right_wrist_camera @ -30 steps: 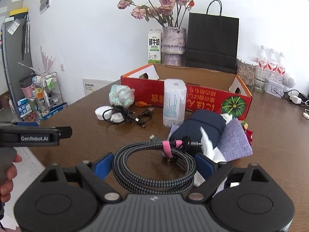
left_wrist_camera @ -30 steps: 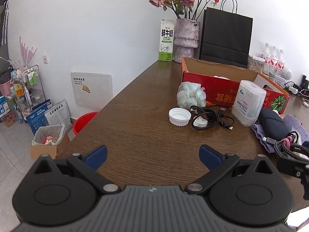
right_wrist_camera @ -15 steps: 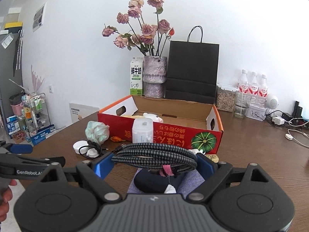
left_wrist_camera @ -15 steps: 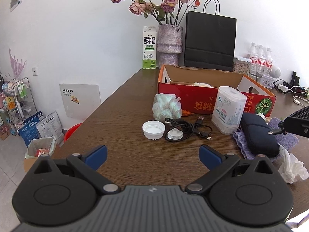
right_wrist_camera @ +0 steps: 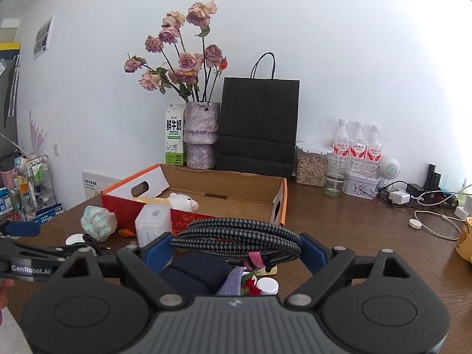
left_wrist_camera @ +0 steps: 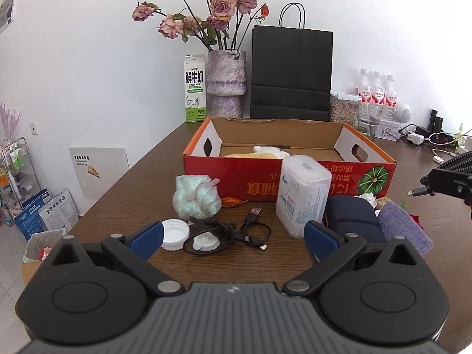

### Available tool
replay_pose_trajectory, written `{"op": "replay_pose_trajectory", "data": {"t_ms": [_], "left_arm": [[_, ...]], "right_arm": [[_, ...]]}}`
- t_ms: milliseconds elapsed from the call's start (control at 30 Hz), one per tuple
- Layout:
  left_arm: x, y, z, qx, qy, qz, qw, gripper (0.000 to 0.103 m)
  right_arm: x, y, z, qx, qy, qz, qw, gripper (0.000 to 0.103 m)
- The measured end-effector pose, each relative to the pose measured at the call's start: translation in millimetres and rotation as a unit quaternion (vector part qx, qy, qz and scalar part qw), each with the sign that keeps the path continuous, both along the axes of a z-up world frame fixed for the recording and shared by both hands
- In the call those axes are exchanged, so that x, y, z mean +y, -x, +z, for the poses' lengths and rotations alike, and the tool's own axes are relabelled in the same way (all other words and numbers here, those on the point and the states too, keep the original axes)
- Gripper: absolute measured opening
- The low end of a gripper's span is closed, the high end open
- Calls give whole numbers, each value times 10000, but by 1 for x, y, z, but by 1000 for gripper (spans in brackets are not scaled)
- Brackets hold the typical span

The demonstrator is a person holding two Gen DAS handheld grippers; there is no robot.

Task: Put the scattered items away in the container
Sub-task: 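Grasp the white plastic container with the left gripper while the right gripper holds the cable, then carry the container and cable into the cardboard box and open both grippers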

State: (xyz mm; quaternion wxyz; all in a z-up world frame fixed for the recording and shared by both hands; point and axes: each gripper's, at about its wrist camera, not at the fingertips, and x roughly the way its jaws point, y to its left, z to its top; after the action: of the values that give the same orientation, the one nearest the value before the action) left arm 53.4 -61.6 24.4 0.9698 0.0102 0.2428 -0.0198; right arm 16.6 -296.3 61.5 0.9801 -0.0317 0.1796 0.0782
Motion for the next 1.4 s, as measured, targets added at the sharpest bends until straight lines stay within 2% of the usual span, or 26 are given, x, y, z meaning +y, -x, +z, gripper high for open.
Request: {"op": "replay_pose_trajectory", "data": {"t_ms": [367,833,933,1033,1067,1400], "left_arm": [[-55,-60,4,77,36,58,9999,103],[-76,-106,-15,219,-119,274,9993,103],[-75,-110,-17,228,-99,251,9994,94],[-73,-114,-20,330,45,75,9994,60],[-73,-114,-21,371,77,-6,9993,41],[-61,-104,-18,187,307,-175,9992,41]], "right_arm": [[-26,-51,-12,176,-29,148,9997,89],[-35,-84,-26,287,-184,229,9992,89],[-32,-88,-28,317,-209,253,9990,89],[-30,-91,-30,339,-211,263,9989,89],[-29,-91,-30,342,-206,265,9989,89],[-23,-84,-23,228,-180,219,9993,89]]}}
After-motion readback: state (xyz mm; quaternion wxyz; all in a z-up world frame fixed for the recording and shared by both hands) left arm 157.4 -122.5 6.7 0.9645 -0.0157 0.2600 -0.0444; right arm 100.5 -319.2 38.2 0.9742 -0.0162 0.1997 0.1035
